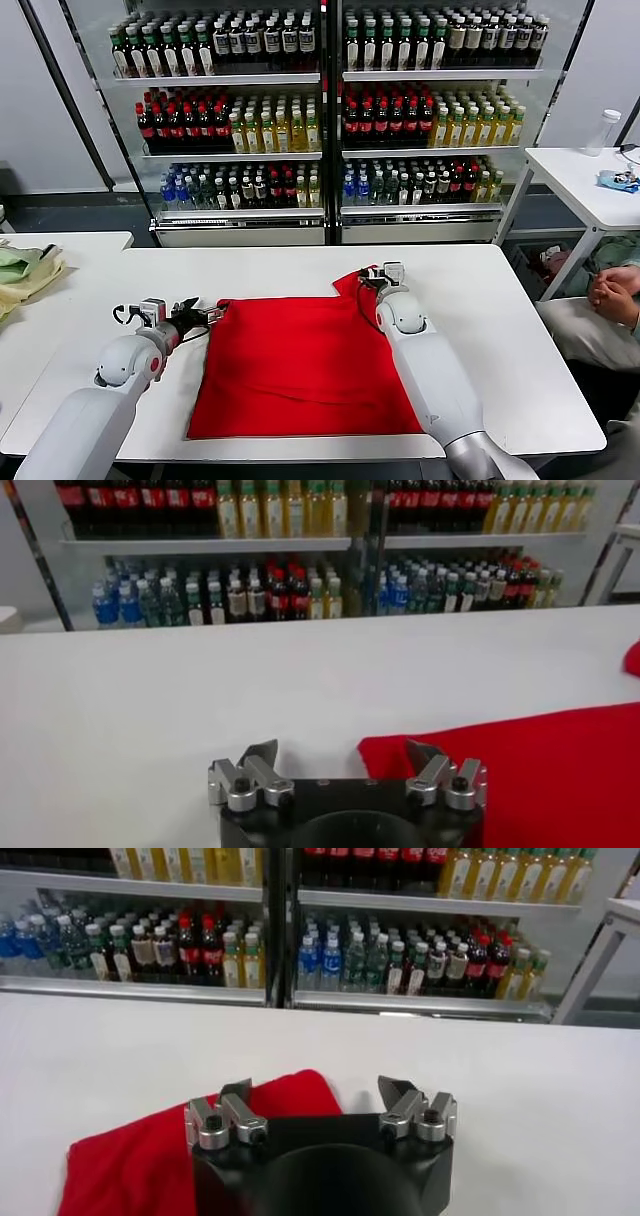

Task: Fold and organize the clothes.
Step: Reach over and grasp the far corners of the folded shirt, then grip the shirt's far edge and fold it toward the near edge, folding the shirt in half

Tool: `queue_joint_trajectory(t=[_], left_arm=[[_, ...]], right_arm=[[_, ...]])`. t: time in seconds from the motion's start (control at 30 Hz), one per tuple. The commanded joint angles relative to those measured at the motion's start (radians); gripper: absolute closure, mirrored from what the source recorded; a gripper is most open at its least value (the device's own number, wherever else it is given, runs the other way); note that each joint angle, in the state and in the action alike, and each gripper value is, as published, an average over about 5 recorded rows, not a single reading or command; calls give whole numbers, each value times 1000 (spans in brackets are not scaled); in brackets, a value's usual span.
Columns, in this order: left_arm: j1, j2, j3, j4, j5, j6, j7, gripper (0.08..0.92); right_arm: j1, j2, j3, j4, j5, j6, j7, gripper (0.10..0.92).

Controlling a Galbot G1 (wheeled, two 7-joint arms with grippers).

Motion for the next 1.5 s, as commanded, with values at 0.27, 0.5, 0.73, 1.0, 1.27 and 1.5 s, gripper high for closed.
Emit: queue_joint_trajectory(t=[0.27,0.5,0.73,1.0,1.27,1.5], left_arm=[[-9,-8,7,34,22,4,38,286],[3,-7,3,27,20,4,43,484],[20,-12,-1,11,21,2,46,684],[87,18,-36,-84,-46,-70,31,897],[251,75,-96,-276,-107,-122,7,917],[326,90,-127,-339,-110,-149,-9,917]], right_arm=[[14,16,4,-48,-7,13,0,318],[9,14,6,-40,-5,9,-4,516],[3,9,8,-24,-6,33,-6,707],[-120,-76,-1,299,35,32,3,899],[-368,-209,25,737,119,-59,38,913],[-567,-262,66,902,110,-61,37,913]])
